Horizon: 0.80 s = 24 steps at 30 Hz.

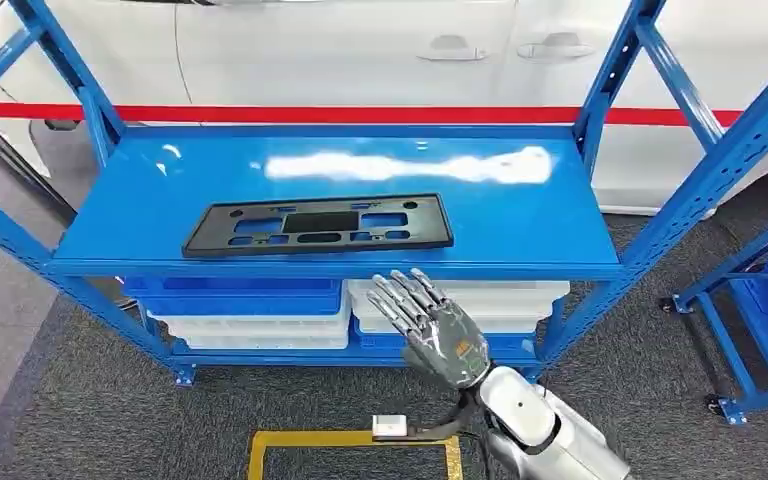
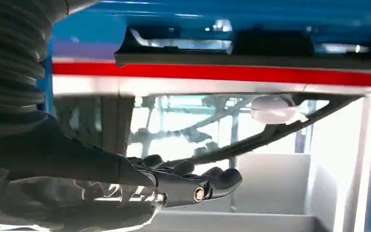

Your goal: Take the parts from the cabinet and place them on the table.

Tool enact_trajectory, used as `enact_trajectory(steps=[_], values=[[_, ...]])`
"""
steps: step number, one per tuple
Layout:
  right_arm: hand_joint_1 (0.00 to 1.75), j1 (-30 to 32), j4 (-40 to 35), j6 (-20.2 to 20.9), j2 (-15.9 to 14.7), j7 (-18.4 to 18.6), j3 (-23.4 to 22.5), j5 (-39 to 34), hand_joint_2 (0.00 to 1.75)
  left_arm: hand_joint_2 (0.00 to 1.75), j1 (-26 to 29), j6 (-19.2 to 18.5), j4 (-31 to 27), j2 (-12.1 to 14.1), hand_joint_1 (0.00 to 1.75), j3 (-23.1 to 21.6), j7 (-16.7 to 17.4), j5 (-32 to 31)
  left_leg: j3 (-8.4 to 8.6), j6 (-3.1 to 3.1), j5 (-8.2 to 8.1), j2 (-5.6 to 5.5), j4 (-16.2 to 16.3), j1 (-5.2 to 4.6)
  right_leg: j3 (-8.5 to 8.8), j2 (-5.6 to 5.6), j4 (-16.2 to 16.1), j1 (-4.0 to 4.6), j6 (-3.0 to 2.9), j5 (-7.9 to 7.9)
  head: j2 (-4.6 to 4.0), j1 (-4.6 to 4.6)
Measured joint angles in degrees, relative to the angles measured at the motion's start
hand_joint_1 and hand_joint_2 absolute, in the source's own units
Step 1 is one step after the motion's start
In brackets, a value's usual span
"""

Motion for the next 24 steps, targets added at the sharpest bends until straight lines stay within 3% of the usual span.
enact_trajectory(steps=[2,3,4,7,9,12,13,14,16,18,19,20,21,22,24], values=[[0.0,-0.22,0.53,-1.3,-1.9,0.22,0.48,2.09,1.75,0.0,-0.11,-0.87,0.0,0.02,0.0,0.0,-0.59,-0.44,3.94,-0.52,4.56,0.16,-8.42,0.39,0.25,-0.26,0.52,-0.41,0.75,-0.49,0.0,0.0],[0.0,-0.6,1.22,-2.47,-3.41,0.33,0.81,3.96,1.75,0.0,-0.21,-1.68,0.08,0.0,0.0,0.0,-1.03,-0.52,4.76,-0.54,3.88,-0.39,-10.85,0.1,0.12,-0.28,1.16,-0.1,1.46,-0.87,0.0,-0.02],[0.0,-0.78,1.58,-2.78,-4.14,0.35,1.01,4.64,1.75,0.0,-0.24,-2.1,0.11,0.0,0.0,0.0,-1.34,-0.7,4.52,0.63,4.32,-0.88,-11.04,0.08,0.02,-0.24,1.43,-0.02,1.83,-0.88,0.0,0.0],[0.0,-0.82,2.41,-3.37,-4.73,0.5,1.36,5.16,1.75,0.0,-0.16,-2.34,0.13,0.04,0.0,0.02,-1.53,-0.79,4.54,2.49,4.01,-1.03,-11.17,-0.05,0.27,-0.09,1.89,-0.32,3.04,-0.15,0.0,0.0],[0.0,-0.89,2.8,-3.39,-4.71,0.5,1.53,5.19,1.75,0.0,-0.22,-2.43,0.13,0.09,0.0,0.02,-1.73,-0.96,5.46,3.38,4.2,-1.32,-11.49,-0.06,-0.65,0.36,3.74,-0.65,2.96,-1.32,0.0,0.02],[0.0,-0.77,3.54,-3.41,-3.27,0.48,1.75,4.97,1.75,0.0,-0.41,-2.69,0.13,0.22,0.0,0.02,-1.88,-1.51,5.43,3.88,4.25,-1.56,-11.46,-0.36,-6.77,1.29,15.34,-0.39,2.66,-7.24,0.0,0.0],[0.0,-0.59,3.89,-3.41,-2.78,0.5,1.79,4.86,1.75,0.0,-0.37,-2.82,0.13,0.26,0.0,0.02,-1.9,-1.64,5.47,4.02,4.16,-1.6,-11.43,-0.58,-8.75,1.38,18.64,-0.34,2.69,-8.44,0.0,0.0],[0.0,-0.42,4.2,-3.41,-2.3,0.5,1.79,4.66,1.75,0.0,-0.35,-2.84,0.13,0.28,0.0,0.02,-1.9,-1.71,5.6,4.09,4.11,-1.62,-11.43,-0.79,-9.6,1.38,19.49,-0.29,2.52,-8.09,0.0,0.0],[0.0,-0.36,4.48,-3.44,-1.78,0.5,1.77,4.29,1.75,0.0,-0.26,-2.84,0.13,0.37,0.0,0.02,-1.9,-1.97,6.2,4.18,3.75,-1.75,-11.43,-1.19,-7.78,1.37,14.1,0.09,1.61,-3.69,0.0,0.0],[0.0,-0.44,4.59,-3.41,-1.58,0.5,1.73,3.9,1.75,0.0,-0.29,-2.84,0.13,0.37,0.0,0.02,-1.9,-2.25,6.93,4.06,3.21,-1.79,-11.47,-1.41,-3.76,1.19,4.37,1.05,-0.07,2.3,0.0,0.02],[0.0,-0.49,4.68,-3.39,-1.52,0.5,1.71,3.59,1.75,0.0,-0.34,-2.87,0.26,0.31,0.0,0.02,-1.9,-2.4,6.86,3.75,3.04,-1.75,-11.48,-1.62,-3.47,0.77,3.62,1.58,-0.59,0.46,0.0,0.0],[0.0,-0.63,4.68,-3.39,-1.37,0.48,1.71,3.29,1.75,0.0,-0.37,-2.86,0.26,0.39,0.0,0.02,-1.93,-2.58,6.39,3.42,2.91,-1.82,-11.46,-1.39,-2.95,1.1,1.82,1.88,-0.73,-0.79,0.0,0.07],[0.0,-0.45,4.68,-3.39,-1.37,0.44,1.66,3.04,1.75,0.0,-0.43,-2.84,0.26,0.46,0.0,0.02,-1.93,-2.67,6.67,2.99,2.86,-1.69,-11.63,-1.4,-2.96,1.14,1.71,1.89,-0.68,0.74,0.0,0.0],[0.0,-0.42,4.68,-3.37,-1.37,0.39,1.64,2.85,1.75,0.0,-0.33,-2.86,0.26,0.55,0.0,0.04,-1.92,-2.67,7.07,2.58,3.37,-1.45,-10.97,-1.72,-2.64,1.16,1.3,1.97,-0.74,0.43,0.0,0.02],[0.0,-0.47,4.68,-3.37,-1.39,0.33,1.64,2.47,1.75,0.0,-0.49,-2.84,0.26,0.88,0.0,0.07,-1.93,-2.71,7.03,1.95,2.18,-1.08,-10.24,-1.5,-1.17,0.83,0.36,1.23,-0.86,0.75,0.0,0.0]])
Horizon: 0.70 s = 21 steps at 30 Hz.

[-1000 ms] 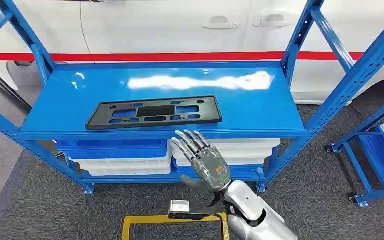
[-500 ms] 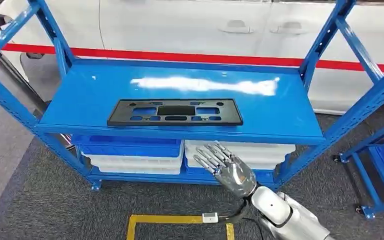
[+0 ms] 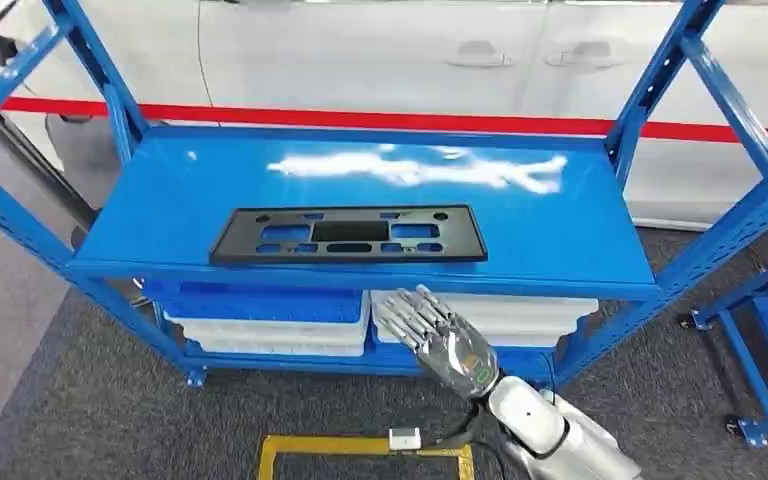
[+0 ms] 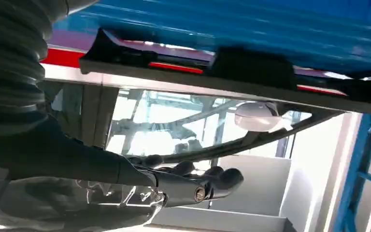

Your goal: Take the parts from the cabinet and place them on the table.

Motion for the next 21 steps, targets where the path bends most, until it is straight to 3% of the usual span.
enact_trajectory(steps=[1,3,4,5,7,9,10,11,12,15,16,19,20,21], values=[[0.0,-0.09,-0.02,0.0,-0.52,0.0,0.0,-0.39,1.75,0.0,-0.22,-0.04,0.0,0.0,0.0,-0.02,-0.04,-0.11,-0.98,-0.35,-1.38,0.35,2.26,-0.05,0.45,-0.13,-0.22,-0.07,-0.28,-0.18,0.0,0.02],[0.0,-0.16,-0.02,0.04,-0.77,0.0,-0.02,-1.01,1.75,0.0,-0.31,-0.11,0.0,0.0,0.0,-0.02,-0.07,-0.2,-5.85,-1.01,-5.4,0.52,10.49,0.29,0.77,-0.55,-0.21,-0.05,-0.55,-0.57,0.0,0.02],[0.0,-0.1,0.0,0.07,-0.79,-0.06,-0.02,-1.48,1.75,0.0,-0.21,-0.15,0.0,0.09,0.0,-0.02,-0.07,-0.33,-8.2,-1.17,-6.56,0.54,14.07,0.42,0.9,-0.59,-0.21,-0.06,-0.52,-0.78,0.0,0.04],[0.0,-0.05,0.0,0.09,-0.79,-0.09,-0.02,-1.73,1.75,0.0,-0.05,-0.17,0.0,0.17,0.0,0.0,-0.07,-0.55,-9.51,-1.46,-6.19,0.56,15.34,0.57,1.11,-0.59,-0.19,-0.15,-0.43,-1.0,0.0,0.02],[0.0,-0.04,0.0,0.15,-0.79,-0.15,-0.09,-2.18,1.75,0.0,0.12,-0.24,0.0,0.41,0.0,0.0,-0.07,-0.63,-8.43,-1.69,-2.02,0.65,10.84,0.9,1.87,-0.57,-0.17,-0.41,-0.03,-1.55,0.0,0.02],[0.0,-0.12,-0.02,0.22,-0.79,-0.18,-0.2,-2.49,1.75,0.0,0.11,-0.24,0.0,0.52,0.0,0.0,-0.07,-0.7,-4.8,-2.13,4.44,0.66,1.41,1.21,2.87,-0.58,-0.05,-0.64,0.57,-2.35,0.0,0.02],[0.0,-0.19,-0.02,0.28,-0.79,-0.2,-0.22,-2.53,1.75,0.0,0.22,-0.28,0.02,0.52,0.0,0.0,-0.07,-0.76,-4.4,-2.16,3.82,0.5,-0.64,1.22,3.1,-0.52,0.38,-0.52,1.01,-2.71,0.0,0.04],[0.0,-0.23,-0.04,0.39,-0.79,-0.2,-0.26,-2.58,1.75,0.0,0.16,-0.33,0.02,0.52,0.0,0.02,-0.07,-0.76,-4.38,-1.16,2.14,0.66,-0.94,0.9,2.69,-0.47,0.41,-0.37,1.28,-2.84,0.0,0.02],[0.0,-0.2,-0.11,0.55,-0.79,-0.28,-0.26,-2.6,1.75,0.0,0.21,-0.33,0.02,0.52,0.0,0.02,-0.04,-0.76,-4.25,-0.46,3.84,0.55,-0.91,0.78,2.68,-0.47,0.38,-0.34,1.67,-3.05,0.0,0.04],[0.0,-0.25,-0.7,1.2,-0.79,-0.33,-0.48,-3.06,1.75,0.0,0.42,-0.33,0.02,0.55,0.0,0.04,0.09,-0.81,-3.5,0.71,4.05,0.53,-1.46,1.2,3.01,-0.44,0.52,-0.56,2.56,-3.78,0.0,0.02],[0.0,-0.34,-0.85,1.25,-0.77,-0.35,-0.63,-3.25,1.75,0.0,0.26,-0.33,0.02,0.55,0.0,0.04,0.11,-0.87,-3.23,1.07,3.86,0.39,-1.57,1.23,2.27,-0.07,2.54,-0.58,2.65,-4.76,0.0,0.02],[0.0,-0.12,-0.96,1.44,0.05,-0.35,-0.92,-3.41,1.75,0.0,0.06,-0.33,0.02,0.57,0.0,0.04,0.11,-1.11,-2.83,1.79,3.26,0.31,-1.57,1.08,-5.29,0.52,15.59,-0.79,2.93,-9.56,0.0,0.04],[0.0,0.06,-0.96,1.46,0.11,-0.35,-0.92,-3.41,1.75,0.0,0.06,-0.33,0.02,0.61,0.0,0.04,0.11,-1.11,-2.57,1.87,3.0,0.21,-1.57,1.02,-7.34,0.53,18.26,-0.88,2.97,-9.57,0.0,0.04],[0.0,0.16,-0.96,1.46,0.18,-0.35,-0.92,-3.41,1.75,0.0,0.12,-0.33,0.02,0.63,0.0,0.04,0.11,-1.11,-2.13,1.85,2.71,0.1,-1.57,0.97,-7.94,0.52,18.03,-0.91,2.9,-8.0,0.0,0.02]])
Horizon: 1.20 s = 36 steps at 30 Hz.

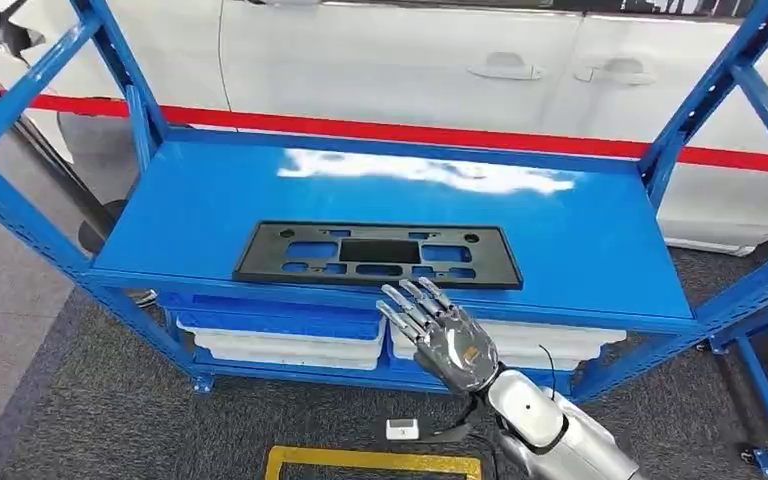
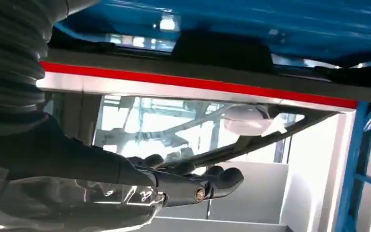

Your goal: Take the parts from the cabinet and place them on the table.

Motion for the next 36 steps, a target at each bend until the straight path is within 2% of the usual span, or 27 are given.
enact_trajectory(steps=[1,3,4,6,8,9,10,11,12,14,15,16,17,18,19,20,21,23,25,26,28,29,30,31,33,34,36], values=[[0.0,-0.02,0.0,0.04,0.0,0.0,-0.02,-0.09,1.75,0.0,0.04,0.0,0.0,0.0,0.0,0.02,0.0,0.0,0.57,-0.04,-0.38,-0.09,0.0,-0.02,0.72,0.0,-2.69,0.02,-0.19,2.6,0.0,0.02],[0.0,-0.09,0.0,0.11,0.0,0.0,-0.15,-0.24,1.75,0.0,0.1,-0.02,0.0,0.02,0.0,0.02,0.02,-0.04,1.92,-0.25,-1.16,-0.12,0.0,-0.18,4.41,-0.1,-12.11,0.23,-1.1,9.0,0.0,0.02],[0.0,-0.11,0.0,0.17,0.0,0.0,-0.26,-0.37,1.75,0.0,0.16,-0.07,0.0,-0.04,0.0,0.02,0.0,-0.09,1.85,-0.39,-1.49,-0.14,-0.14,-0.15,5.54,-0.57,-15.29,0.58,-1.72,9.76,0.0,0.02],[0.0,-0.36,0.0,0.33,0.07,0.0,-0.44,-0.72,1.75,0.0,0.01,-0.17,0.0,-0.04,0.0,0.04,0.0,-0.22,1.77,-1.22,-1.97,-0.1,-0.18,-0.36,6.6,-0.82,-16.86,0.95,-1.92,8.28,0.0,0.0],[0.0,-0.31,-0.02,0.53,0.07,0.0,-0.61,-1.03,1.75,0.0,0.02,-0.17,0.0,-0.04,0.0,0.13,-0.02,-0.59,2.32,-1.85,-2.21,0.25,-0.77,-0.25,6.76,-0.44,-17.23,1.11,-2.18,8.06,0.0,0.0],[0.0,-0.24,-0.07,0.61,0.07,0.0,-0.66,-1.14,1.75,0.0,-0.08,-0.17,0.0,0.0,0.0,0.18,-0.02,-0.68,2.78,-2.27,-2.57,0.29,-0.52,-0.46,7.52,-0.44,-18.28,0.24,-2.26,8.31,0.0,-0.02],[0.0,-0.25,-0.09,0.61,0.0,0.0,-0.7,-1.22,1.75,0.0,-0.15,-0.17,0.0,0.09,0.0,0.24,-0.07,-0.7,2.52,-2.62,-3.05,0.34,0.75,-0.33,8.23,-0.72,-18.8,0.38,-2.3,8.26,0.0,0.02],[0.0,-0.3,-0.07,0.61,-0.35,0.0,-0.77,-1.27,1.75,0.0,-0.3,-0.17,0.0,0.09,0.0,0.28,-0.09,-0.72,0.95,-2.93,-4.66,0.43,3.62,-0.27,8.62,-0.91,-18.88,0.39,-2.74,8.01,0.0,-0.02],[0.0,-0.3,-0.07,0.61,-0.59,0.0,-0.76,-1.31,1.75,0.0,-0.36,-0.17,0.0,0.09,0.0,0.31,-0.09,-0.72,-1.74,-3.17,-6.85,0.43,8.35,-0.15,8.9,-1.08,-18.88,0.48,-3.04,7.73,0.0,0.0],[0.0,-0.16,-0.02,0.63,-0.9,0.0,-0.77,-1.38,1.75,0.0,-0.16,-0.18,0.0,0.09,0.0,0.33,-0.07,-0.72,-6.59,-3.56,-9.27,0.54,16.05,-0.09,9.45,-1.16,-18.85,0.54,-3.06,7.1,0.0,0.0],[0.0,-0.03,0.0,0.63,-0.92,-0.02,-0.76,-1.38,1.75,0.0,0.03,-0.17,0.0,0.09,0.0,0.33,-0.04,-0.74,-7.61,-3.69,-8.48,0.56,16.86,-0.06,9.78,-1.13,-18.82,0.52,-3.0,6.81,0.0,0.0],[0.0,0.08,0.0,0.63,-0.92,-0.02,-0.77,-1.55,1.75,0.0,0.15,-0.17,0.0,0.09,0.0,0.33,0.0,-0.74,-7.32,-3.8,-6.16,0.58,14.89,0.01,10.25,-1.03,-18.78,0.48,-2.86,6.46,0.0,0.0],[0.0,0.1,0.02,0.63,-0.92,-0.02,-0.77,-1.6,1.75,0.0,0.17,-0.17,0.0,0.11,0.0,0.35,0.02,-0.83,-5.94,-3.83,-3.17,0.61,11.0,0.07,10.75,-0.98,-18.69,0.4,-2.65,6.05,0.0,0.0],[0.0,0.06,0.02,0.63,-0.94,-0.02,-0.77,-1.75,1.75,0.0,0.14,-0.17,0.0,0.13,0.0,0.35,0.02,-0.83,-3.6,-3.79,0.32,0.61,5.36,0.14,11.37,-0.95,-18.55,0.3,-2.37,5.52,0.0,0.0],[0.0,0.05,0.04,0.64,-0.94,-0.02,-0.76,-1.75,1.75,0.0,0.17,-0.17,0.0,0.13,0.0,0.35,0.02,-0.87,-1.91,-3.64,2.06,0.48,0.87,0.18,11.76,-0.96,-18.4,0.27,-2.0,4.93,0.0,0.0],[0.0,-0.02,0.09,0.66,-0.94,-0.02,-0.76,-1.77,1.75,0.0,0.17,-0.17,0.0,0.13,0.0,0.37,0.09,-0.87,-1.47,-3.22,1.18,0.24,0.28,-0.14,11.79,-0.74,-17.92,0.78,-1.49,4.41,0.0,0.0],[0.0,-0.05,0.11,0.66,-0.94,-0.02,-0.77,-1.79,1.75,0.0,0.14,-0.17,0.0,0.13,0.0,0.35,0.11,-0.87,-1.4,-2.47,1.22,0.26,0.44,-0.07,11.78,-0.54,-18.03,0.7,-1.29,4.41,0.0,0.0],[0.0,-0.05,0.15,0.66,-0.94,-0.02,-0.79,-1.81,1.75,0.0,0.24,-0.17,0.0,0.13,0.0,0.37,0.11,-0.87,-1.49,-1.71,0.94,0.27,0.37,-0.51,11.94,-0.63,-18.45,0.54,-0.76,4.34,0.0,0.0],[0.0,-0.05,0.15,0.66,-0.72,-0.09,-0.85,-1.81,1.75,0.0,0.18,-0.17,0.0,0.07,0.0,0.37,0.09,-0.9,-0.73,-0.89,1.05,0.22,-0.31,0.06,12.07,-0.55,-17.52,0.35,-0.26,3.54,0.0,0.02],[0.0,-0.18,0.18,0.66,-0.61,-0.09,-0.94,-1.86,1.75,0.0,0.09,-0.2,0.0,0.07,0.0,0.37,0.09,-0.9,-0.55,-0.53,0.84,0.23,-0.36,0.13,10.59,-0.32,-14.69,0.31,-0.15,2.13,0.0,0.02],[0.0,-0.1,0.44,0.72,-0.46,-0.09,-0.98,-1.88,1.75,0.0,0.01,-0.22,0.0,0.07,0.0,0.37,0.07,-1.07,-0.3,-0.14,0.51,0.21,-0.36,0.05,5.27,-0.06,-5.37,0.1,0.09,-1.43,0.0,0.0],[0.0,0.08,0.57,0.74,-0.44,-0.11,-0.98,-1.88,1.75,0.0,0.01,-0.22,0.0,0.07,0.0,0.37,0.07,-1.05,-0.12,-0.07,0.27,0.15,-0.35,-0.01,2.84,-0.04,-1.7,0.03,0.13,-2.06,0.0,0.02],[0.0,0.25,0.74,0.79,-0.44,-0.11,-0.98,-1.88,1.75,0.0,0.03,-0.22,0.0,0.07,0.0,0.37,0.07,-1.05,0.22,-0.07,-0.01,0.03,-0.35,-0.03,1.31,-0.04,-0.16,0.01,0.1,-1.47,0.0,0.0],[0.0,0.3,0.9,0.79,-0.44,-0.11,-0.98,-1.88,1.75,0.0,0.05,-0.22,0.0,0.07,0.0,0.39,0.07,-1.05,0.76,-0.13,-0.35,-0.05,-0.35,-0.04,1.24,-0.04,-1.43,0.03,-0.04,0.64,0.0,0.02],[0.0,0.18,1.07,0.81,-0.44,-0.13,-0.98,-1.88,1.75,0.0,0.09,-0.22,0.0,0.02,0.0,0.39,0.07,-1.07,2.1,-0.3,-1.13,-0.11,-0.35,-0.16,4.11,-0.07,-9.63,0.16,-0.81,7.1,0.0,0.02],[0.0,0.1,1.13,0.81,-0.44,-0.13,-0.98,-1.88,1.75,0.0,0.1,-0.24,0.0,-0.15,0.0,0.39,0.07,-1.11,2.55,-0.45,-1.55,-0.12,-0.45,-0.16,5.87,-0.36,-14.6,0.49,-1.52,9.93,0.0,0.02],[0.0,-0.21,1.4,0.98,-0.2,-0.15,-0.98,-1.88,1.75,0.0,-0.03,-0.28,0.07,-0.33,0.0,0.39,0.09,-1.2,2.41,-1.18,-2.06,-0.07,-0.52,-0.34,7.5,-0.76,-17.34,1.04,-2.11,8.26,0.0,0.02]])
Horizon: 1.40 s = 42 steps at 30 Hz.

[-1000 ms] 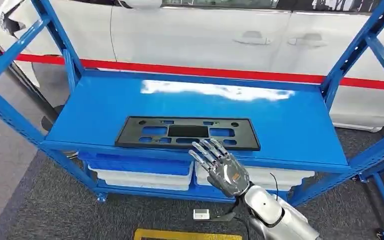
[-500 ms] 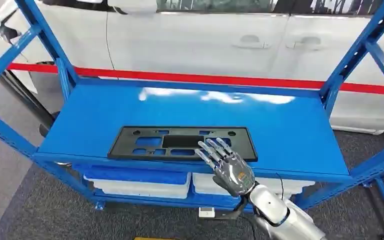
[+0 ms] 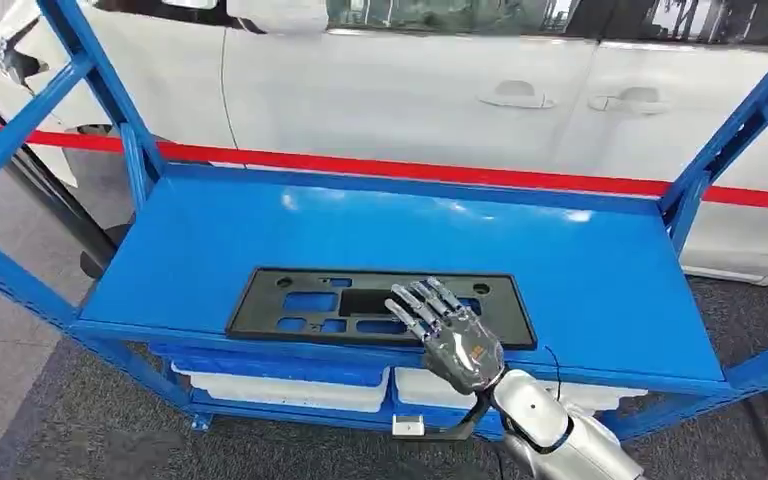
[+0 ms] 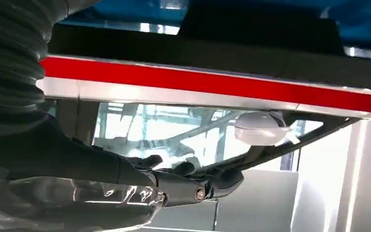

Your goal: Take the parts from the cabinet and place them on the table.

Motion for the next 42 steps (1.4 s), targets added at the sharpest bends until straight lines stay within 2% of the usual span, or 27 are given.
enact_trajectory(steps=[3,4,5,8,9,10,11,13,14,18,20,21,23,24,25,26,28,29,30,32,33,35,36,38,39,40,42], values=[[0.0,-0.16,0.24,0.09,0.0,-0.02,0.0,0.0,1.75,0.0,-0.03,-0.07,0.0,0.0,0.0,0.02,0.11,-0.02,0.69,-1.1,-0.34,0.47,-0.7,0.02,0.3,0.44,-0.69,-0.05,-0.25,-0.43,0.0,0.0],[0.0,-0.02,0.26,0.11,0.0,-0.02,0.0,0.0,1.75,0.0,-0.09,-0.04,-0.02,0.04,0.0,0.02,0.13,-0.02,1.11,-1.43,-0.81,0.61,-0.02,0.13,1.17,0.17,-1.49,-0.64,-0.29,-0.15,0.0,-0.02],[0.0,-0.16,0.33,0.15,-0.04,-0.02,0.0,0.02,1.75,0.0,-0.14,-0.04,-0.02,0.04,0.0,0.02,0.11,-0.02,0.23,-1.82,-1.82,0.71,2.0,-0.02,1.63,0.05,-1.93,-0.61,-0.57,-0.3,0.0,0.0],[0.0,-0.29,0.87,0.22,-0.5,0.0,0.0,0.09,1.75,0.0,-0.25,-0.04,0.0,-0.07,0.0,0.02,0.13,-0.07,-7.24,-2.34,-7.23,0.72,14.75,0.03,2.09,-0.22,-1.9,-0.41,-1.09,-0.9,0.0,0.0],[0.0,-0.26,1.03,0.2,-0.5,0.0,0.0,0.18,1.75,0.0,-0.11,-0.04,0.0,-0.07,0.0,0.02,0.13,-0.09,-9.05,-2.45,-7.27,0.72,17.03,0.03,2.27,-0.21,-1.81,-0.39,-1.08,-1.15,0.0,-0.02],[0.0,-0.21,1.29,0.17,-0.5,0.04,0.0,0.26,1.75,0.0,0.02,-0.11,-0.02,-0.07,0.0,0.02,-0.24,-0.09,-9.45,-2.52,-5.78,0.73,16.4,0.04,2.5,-0.17,-1.67,-0.4,-1.05,-1.44,0.0,-0.02],[0.0,-0.23,1.49,0.13,-0.5,0.15,0.0,0.35,1.75,0.0,0.06,-0.26,-0.02,-0.07,0.0,0.02,-0.75,-0.07,-8.64,-2.55,-3.23,0.73,13.49,0.08,2.8,-0.09,-1.55,-0.45,-0.92,-1.77,0.0,-0.02],[0.0,-0.38,1.92,0.11,-0.5,0.17,0.0,0.74,1.75,0.0,-0.03,-0.44,0.0,-0.07,0.0,0.02,-1.55,-0.04,-4.88,-2.42,2.72,0.71,3.98,0.18,3.68,-0.09,-1.23,-0.5,-0.51,-2.59,0.0,-0.02],[0.0,-0.45,2.21,0.11,-0.5,0.35,0.0,1.13,1.75,0.0,0.08,-0.54,0.0,-0.07,0.0,0.02,-1.79,-0.07,-3.61,-2.04,3.26,0.27,0.86,0.15,3.82,-0.08,-0.97,-0.32,-0.1,-3.1,0.0,0.0],[0.0,-0.99,3.26,0.15,-0.5,0.63,0.0,2.34,1.75,0.0,0.08,-0.66,0.0,-0.18,0.0,0.13,-2.05,-0.46,-3.43,-0.24,3.0,0.35,0.42,-0.25,3.94,0.2,-1.0,-0.14,0.93,-3.46,0.0,-0.02],[0.0,-1.08,3.72,0.13,-0.05,0.85,-0.11,2.99,1.75,0.0,-0.06,-0.63,-0.02,-0.46,0.0,0.22,-2.1,-0.66,-2.77,0.38,3.26,0.39,-0.34,0.28,3.77,-0.43,-0.11,-0.17,1.43,-4.44,0.0,0.0],[0.0,-1.12,3.98,0.13,0.07,0.87,-0.15,3.17,1.75,0.0,-0.17,-0.61,-0.02,-0.46,0.0,0.26,-2.1,-0.66,-2.73,0.62,3.24,0.34,-0.4,0.32,2.65,-0.1,2.0,-0.14,1.55,-5.83,0.0,0.0],[0.0,-1.11,5.53,-0.09,0.68,1.12,-0.31,3.76,1.75,0.0,-0.34,-0.66,-0.02,-0.48,0.0,0.55,-2.1,-0.7,-2.72,0.9,3.05,0.32,-0.37,0.24,-3.0,0.63,12.64,-0.55,1.74,-10.16,0.0,0.0],[0.0,-1.12,6.12,0.02,0.96,1.33,-0.31,4.13,1.75,0.0,-0.35,-0.72,-0.02,-0.48,0.0,0.68,-2.1,-0.76,-2.62,0.93,2.93,0.33,-0.36,0.23,-5.0,0.68,15.98,-0.63,1.78,-10.66,0.0,0.0],[0.0,-1.14,6.58,0.02,1.2,1.55,-0.31,4.35,1.75,0.0,-0.35,-0.74,-0.02,-0.48,0.0,0.79,-2.1,-0.87,-2.4,0.86,2.8,0.32,-0.36,0.24,-5.56,0.68,16.37,-0.7,1.78,-9.61,0.0,0.0],[0.0,-1.29,6.99,0.11,1.46,1.66,-0.31,4.52,1.75,0.0,-0.34,-0.79,-0.02,-0.48,0.0,0.85,-2.1,-0.9,-2.08,0.79,2.65,0.31,-0.36,0.25,-4.79,0.68,14.21,-0.8,1.7,-7.44,0.0,0.0],[0.03,-1.71,7.68,0.28,2.08,1.92,-0.31,5.07,1.75,0.0,-0.34,-0.92,-0.02,-0.59,0.0,0.9,-2.1,-1.12,-1.25,0.53,2.24,0.3,-0.37,0.24,-0.52,0.54,4.83,-0.84,1.11,-1.73,0.0,0.0],[1.5,-1.94,8.18,0.39,2.49,2.08,-0.31,5.27,1.75,0.0,-0.34,-0.92,-0.02,-0.68,0.0,0.92,-2.1,-1.29,-1.09,0.34,2.1,0.31,-0.41,0.26,1.11,-0.05,0.75,-0.64,0.67,-0.79,0.0,0.0],[1.5,-2.32,8.74,0.72,3.12,2.16,-0.33,5.4,1.75,0.0,-0.46,-0.92,-0.02,-0.74,0.0,0.94,-2.1,-1.44,-1.29,-0.1,1.9,0.35,-0.2,-0.09,1.8,-0.11,-0.41,-0.21,0.54,-1.44,0.0,0.0],[1.71,-2.68,9.81,1.55,4.22,2.25,-0.35,5.48,1.75,0.0,-0.44,-0.96,-0.02,-0.74,0.0,0.96,-2.1,-1.71,-1.31,-0.77,1.94,0.52,-0.49,0.08,1.65,0.32,-0.54,-0.06,0.47,-1.62,0.0,0.0],[1.69,-2.67,10.28,1.86,4.5,2.3,-0.39,5.49,1.75,0.0,-0.44,-0.96,0.0,-0.74,0.0,0.96,-2.1,-1.86,-1.09,-1.12,1.99,0.64,-0.74,0.19,1.7,0.48,-0.6,0.03,0.29,-1.65,0.0,0.0],[1.68,-2.78,10.91,2.54,4.9,2.32,-0.39,5.51,1.75,0.0,-0.52,-0.94,-0.02,-0.66,0.0,0.96,-2.1,-1.9,-1.11,-1.86,1.16,0.88,0.18,0.13,2.44,0.34,-1.72,-0.63,-0.37,-1.11,0.0,0.0],[1.75,-2.92,11.49,3.06,4.9,2.45,-0.39,5.49,1.75,0.0,-0.63,-0.96,-0.02,-0.7,0.0,0.96,-2.1,-1.97,-2.38,-2.07,-0.64,0.9,2.62,-0.1,2.57,0.05,-1.89,-0.57,-0.68,-1.1,0.0,-0.04],[1.73,-2.96,12.22,3.39,4.9,2.54,-0.37,5.35,1.75,0.0,-0.64,-0.96,-0.02,-0.72,0.0,0.96,-2.1,-2.08,-6.84,-2.26,-5.18,0.92,11.56,-0.08,2.52,-0.17,-1.87,-0.32,-1.05,-1.19,0.0,-0.02],[1.73,-2.96,12.59,3.49,4.9,2.56,-0.37,5.36,1.75,0.0,-0.49,-0.96,0.0,-0.72,0.0,0.96,-2.08,-2.08,-8.94,-2.34,-6.57,0.92,15.69,-0.08,2.52,-0.22,-1.83,-0.22,-1.14,-1.25,0.0,-0.04],[1.73,-2.97,12.87,3.58,4.9,2.54,-0.37,5.36,1.75,0.0,-0.37,-0.98,-0.02,-0.72,0.0,0.96,-2.1,-2.1,-9.73,-2.4,-6.36,0.92,17.07,-0.07,2.54,-0.22,-1.76,-0.21,-1.17,-1.28,0.0,-0.02],[1.71,-3.04,13.18,3.61,4.9,2.54,-0.37,5.36,1.75,0.0,-0.34,-1.01,-0.02,-0.72,0.0,0.98,-2.1,-2.42,-7.36,-2.39,-2.25,0.92,11.84,-0.01,2.79,-0.19,-1.61,-0.23,-1.11,-1.48,0.0,-0.02]])
